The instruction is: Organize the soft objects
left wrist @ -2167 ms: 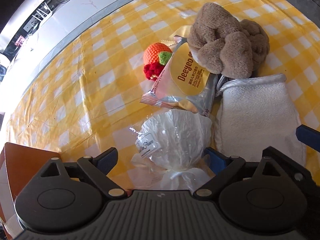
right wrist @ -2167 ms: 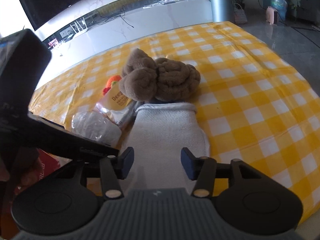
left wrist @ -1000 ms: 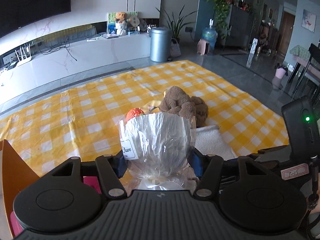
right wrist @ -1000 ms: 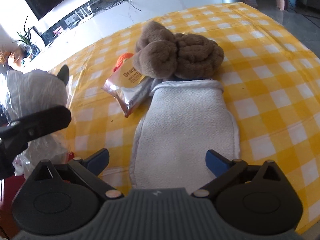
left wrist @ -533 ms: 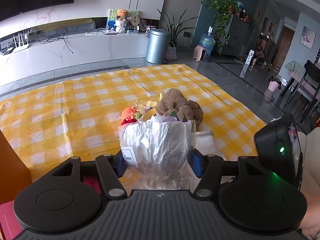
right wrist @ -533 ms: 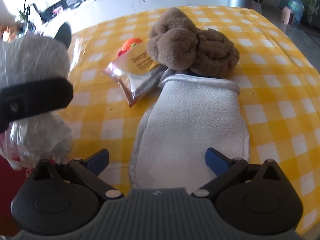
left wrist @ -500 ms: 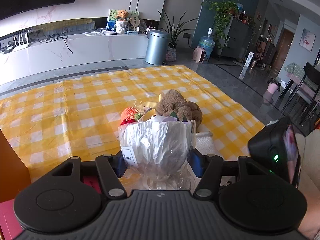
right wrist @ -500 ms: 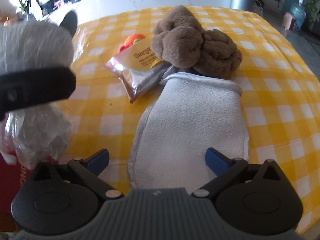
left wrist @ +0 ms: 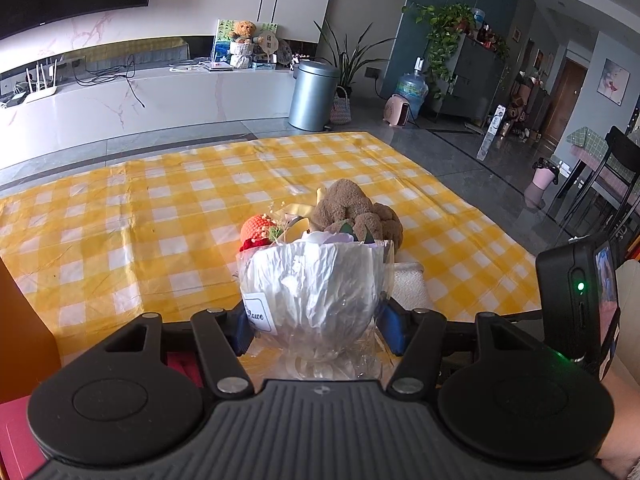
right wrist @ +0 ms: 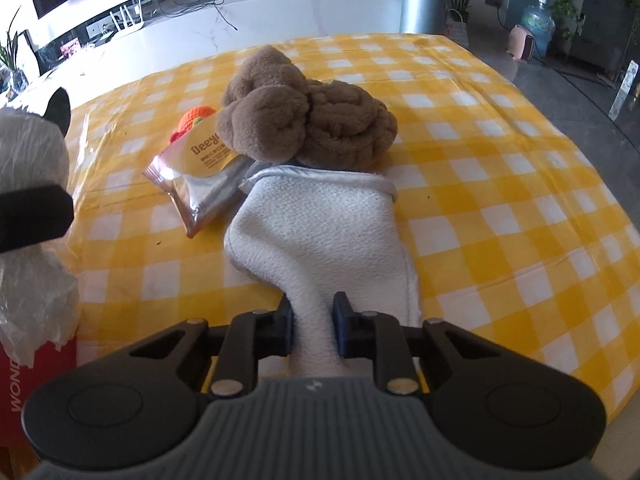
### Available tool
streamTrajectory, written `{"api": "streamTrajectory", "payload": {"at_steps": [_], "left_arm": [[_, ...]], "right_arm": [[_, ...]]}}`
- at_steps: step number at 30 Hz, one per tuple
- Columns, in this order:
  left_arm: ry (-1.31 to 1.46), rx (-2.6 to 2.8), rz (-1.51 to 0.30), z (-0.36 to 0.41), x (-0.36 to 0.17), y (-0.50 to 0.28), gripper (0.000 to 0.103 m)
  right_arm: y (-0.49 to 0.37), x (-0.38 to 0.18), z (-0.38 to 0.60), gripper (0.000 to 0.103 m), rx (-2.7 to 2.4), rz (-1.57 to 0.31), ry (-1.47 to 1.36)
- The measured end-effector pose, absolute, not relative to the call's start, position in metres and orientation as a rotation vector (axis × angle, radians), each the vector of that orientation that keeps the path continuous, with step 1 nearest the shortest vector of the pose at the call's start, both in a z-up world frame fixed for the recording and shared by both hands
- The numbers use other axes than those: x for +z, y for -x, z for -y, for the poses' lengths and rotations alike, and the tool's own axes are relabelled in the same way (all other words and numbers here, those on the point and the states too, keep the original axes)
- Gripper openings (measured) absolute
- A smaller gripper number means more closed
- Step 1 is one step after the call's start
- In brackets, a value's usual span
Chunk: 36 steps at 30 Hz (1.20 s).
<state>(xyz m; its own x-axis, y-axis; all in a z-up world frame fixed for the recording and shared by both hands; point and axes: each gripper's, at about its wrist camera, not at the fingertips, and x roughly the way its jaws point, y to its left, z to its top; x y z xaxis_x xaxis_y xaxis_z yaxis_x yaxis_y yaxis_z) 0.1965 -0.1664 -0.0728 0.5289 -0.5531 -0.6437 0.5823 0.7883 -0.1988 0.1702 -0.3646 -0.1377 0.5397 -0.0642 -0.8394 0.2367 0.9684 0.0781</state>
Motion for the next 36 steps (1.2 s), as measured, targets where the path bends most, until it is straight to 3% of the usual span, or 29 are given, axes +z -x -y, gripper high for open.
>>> {"api": "streamTrajectory", "payload": {"at_steps": [9,18,36], "left_arm": [[-0.032,-0.665,-0.73,0.161,-0.074,-0.192,0.069],[-0.124,-0.79,-0.59,0.164,-0.061,-0.149,0.069],[0.118,-0.697,-0.577,0.117,0.009,-0.128,0.069]], "right_arm": [[-0.142,-0.115,0.387,0.016,-0.115,-0.889,-0.386],[-0.123,-0.092,0.398,0.016,-0.074,-0.791,-0.479],[-0.107,-0.054,0.38,0.016,0.003,-0.68,-0.387]]}}
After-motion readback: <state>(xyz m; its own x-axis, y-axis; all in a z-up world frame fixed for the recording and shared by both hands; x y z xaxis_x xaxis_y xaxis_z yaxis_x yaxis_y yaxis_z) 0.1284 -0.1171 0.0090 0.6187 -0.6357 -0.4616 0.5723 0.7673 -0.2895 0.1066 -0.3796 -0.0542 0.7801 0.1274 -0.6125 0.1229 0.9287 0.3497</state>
